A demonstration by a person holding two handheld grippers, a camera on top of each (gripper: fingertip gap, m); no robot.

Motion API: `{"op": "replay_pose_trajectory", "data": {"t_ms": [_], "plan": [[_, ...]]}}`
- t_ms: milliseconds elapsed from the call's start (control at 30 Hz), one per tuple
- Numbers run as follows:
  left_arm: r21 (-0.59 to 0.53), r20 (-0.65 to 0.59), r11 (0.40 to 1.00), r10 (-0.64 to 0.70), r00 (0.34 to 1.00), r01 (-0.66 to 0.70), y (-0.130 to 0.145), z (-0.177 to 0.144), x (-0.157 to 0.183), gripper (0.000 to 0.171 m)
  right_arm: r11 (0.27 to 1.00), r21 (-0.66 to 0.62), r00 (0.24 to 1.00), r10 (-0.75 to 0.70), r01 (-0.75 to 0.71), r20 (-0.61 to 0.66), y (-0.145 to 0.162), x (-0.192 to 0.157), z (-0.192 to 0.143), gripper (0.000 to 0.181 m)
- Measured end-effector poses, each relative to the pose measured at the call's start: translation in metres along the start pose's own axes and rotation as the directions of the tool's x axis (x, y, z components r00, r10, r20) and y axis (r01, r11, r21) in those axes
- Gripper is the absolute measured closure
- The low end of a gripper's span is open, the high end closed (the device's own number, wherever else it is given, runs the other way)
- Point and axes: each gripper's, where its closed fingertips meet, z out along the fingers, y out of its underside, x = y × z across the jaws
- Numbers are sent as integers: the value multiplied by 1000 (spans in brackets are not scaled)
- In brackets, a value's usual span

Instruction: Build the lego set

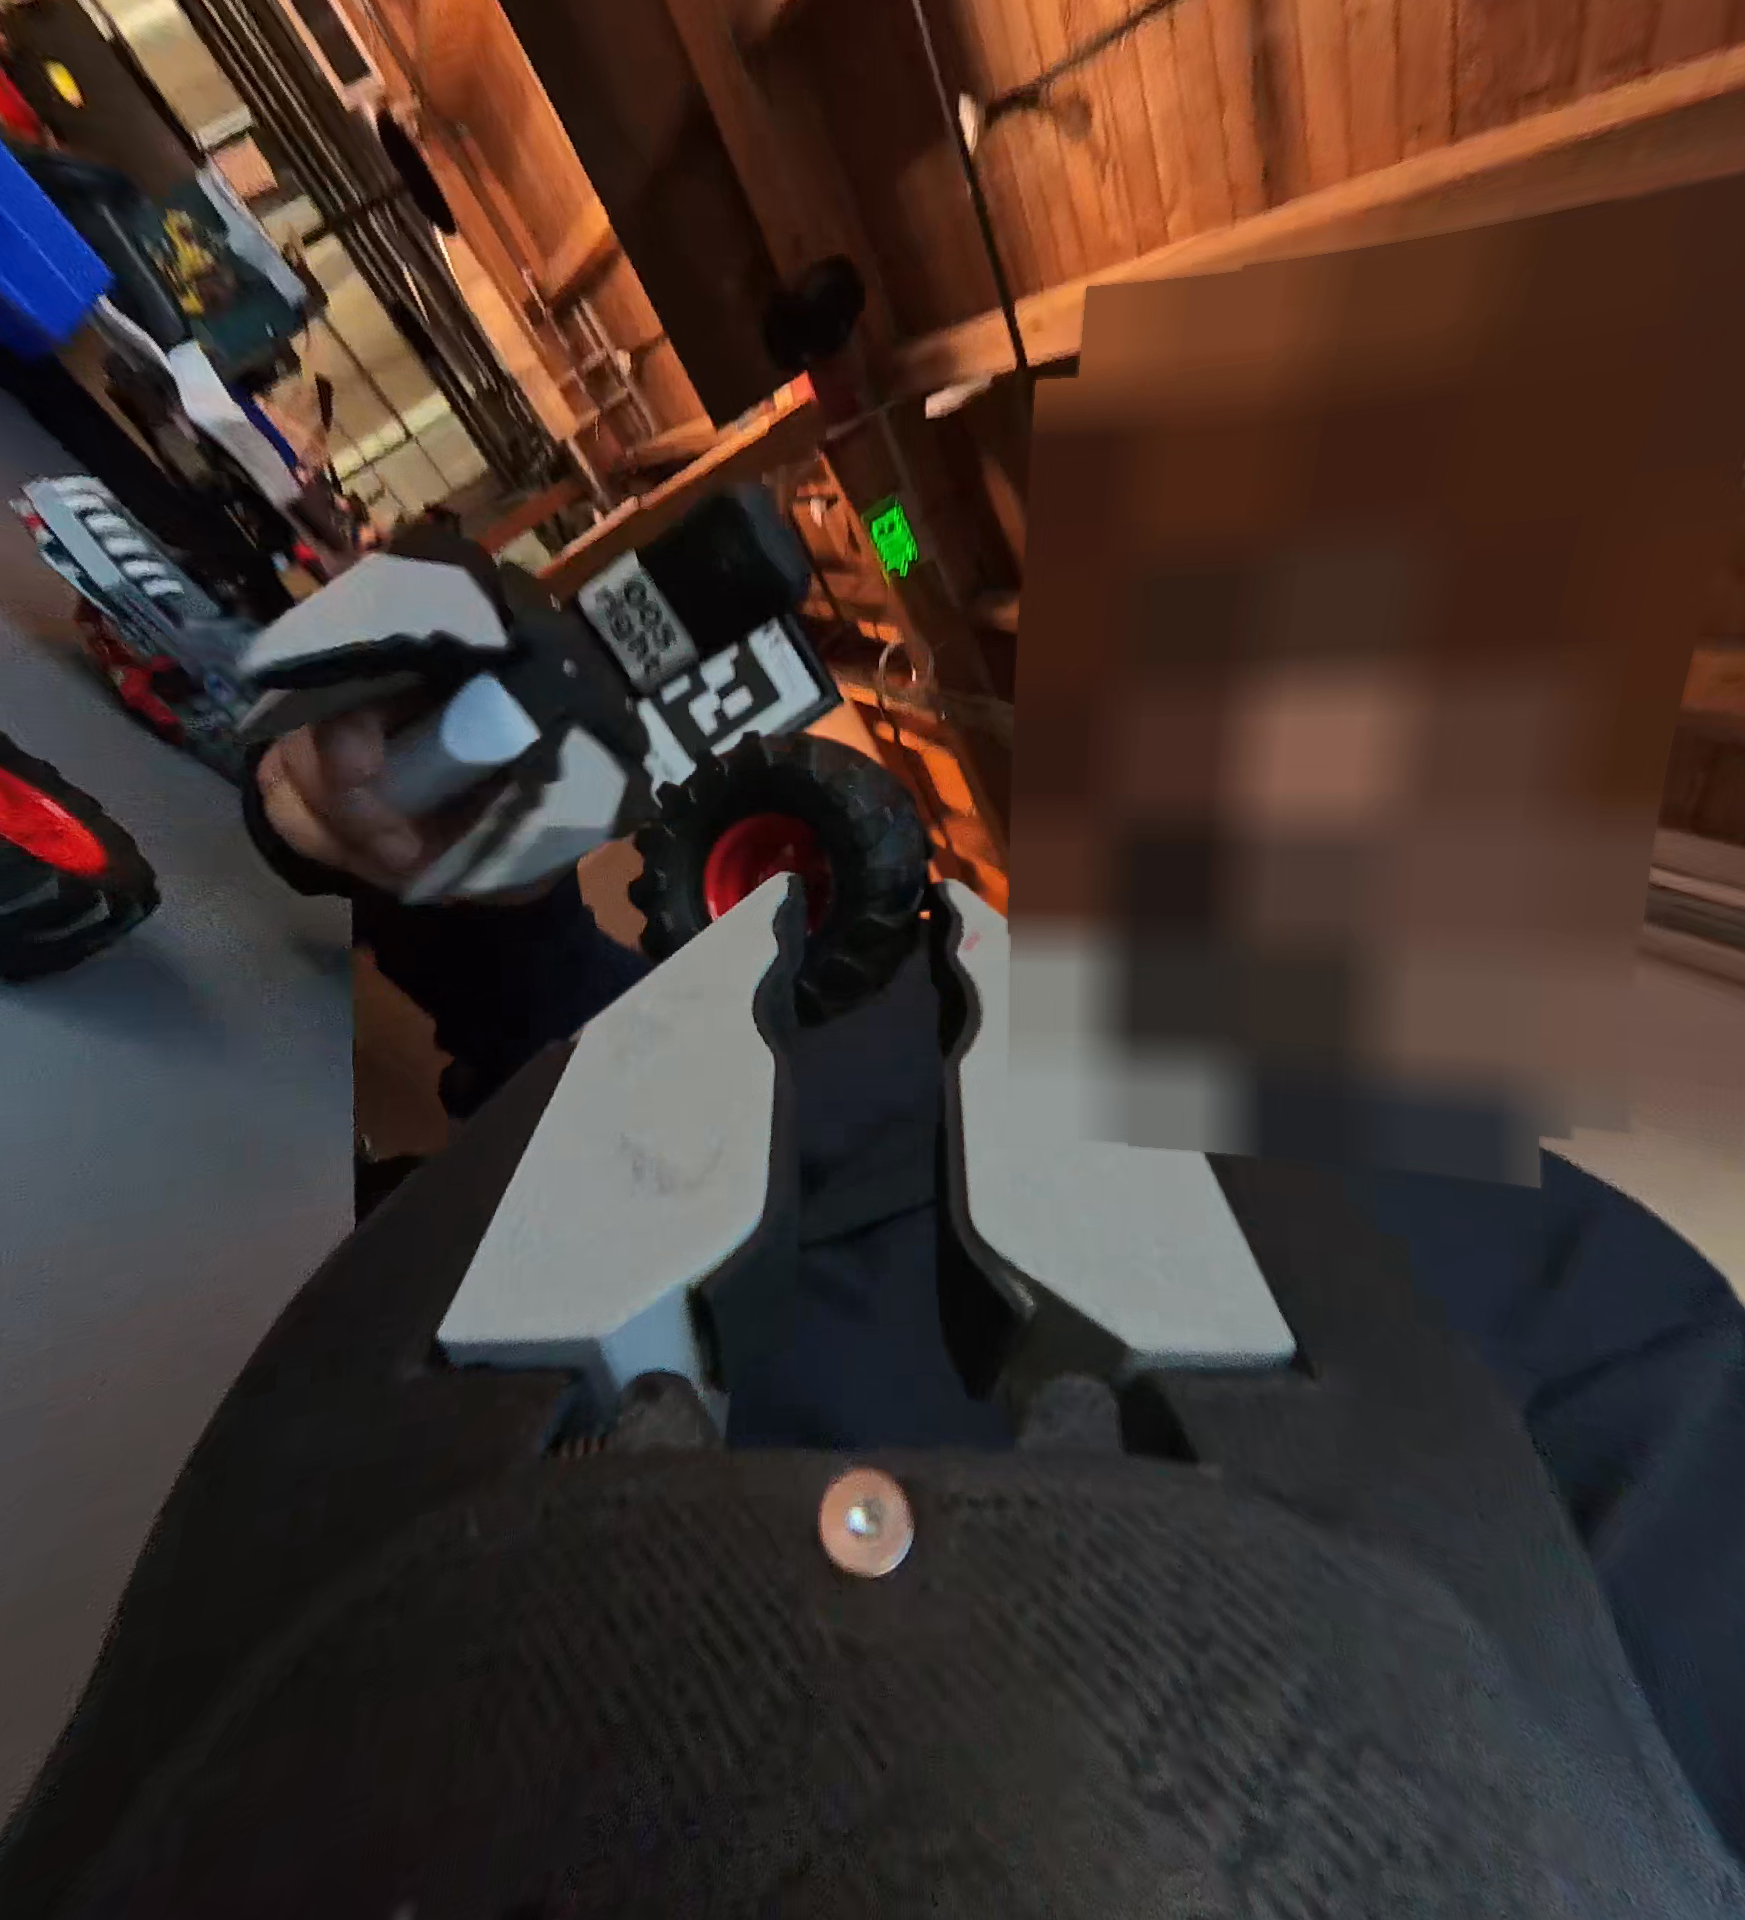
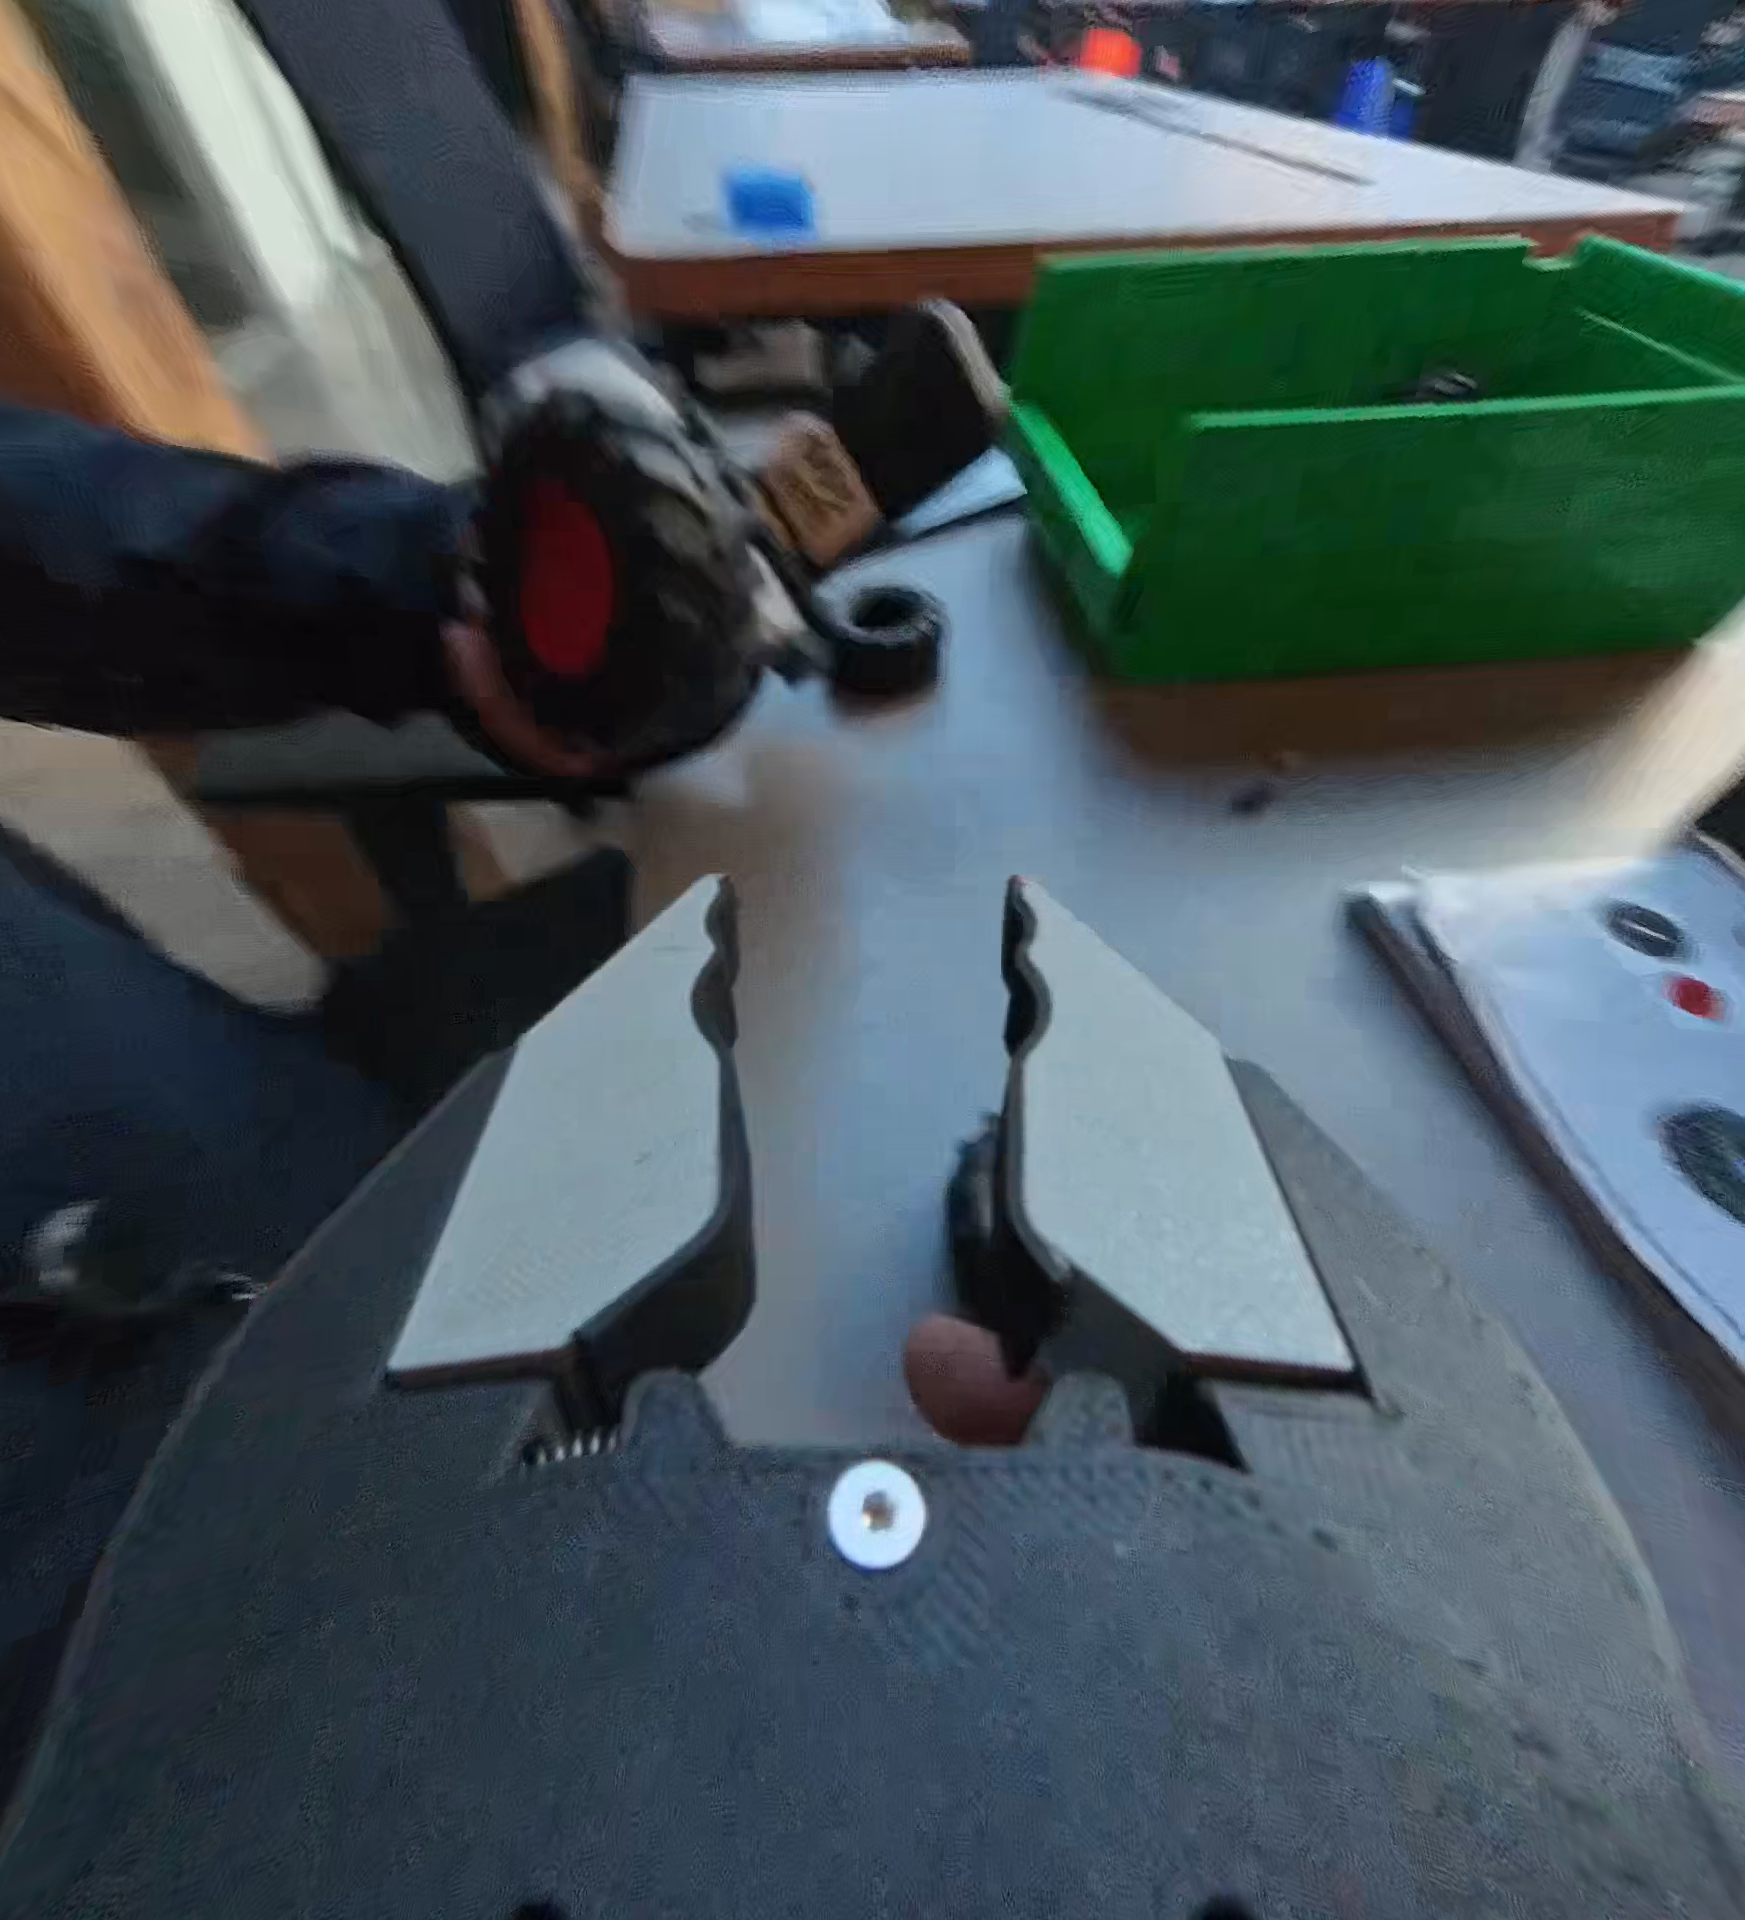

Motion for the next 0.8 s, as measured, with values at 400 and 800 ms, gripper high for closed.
{"op": "replay_pose_trajectory", "data": {"t_ms": [400,800], "plan": [[-335,631,942,201,749,30,15,-30,-103,125,904,-423,988,115,-62,100,54,-18,39,154],[-519,847,849,495,-194,-103,-283,-230,-23,134,904,-385,981,189,-188,-35,34,36,57,145]]}}
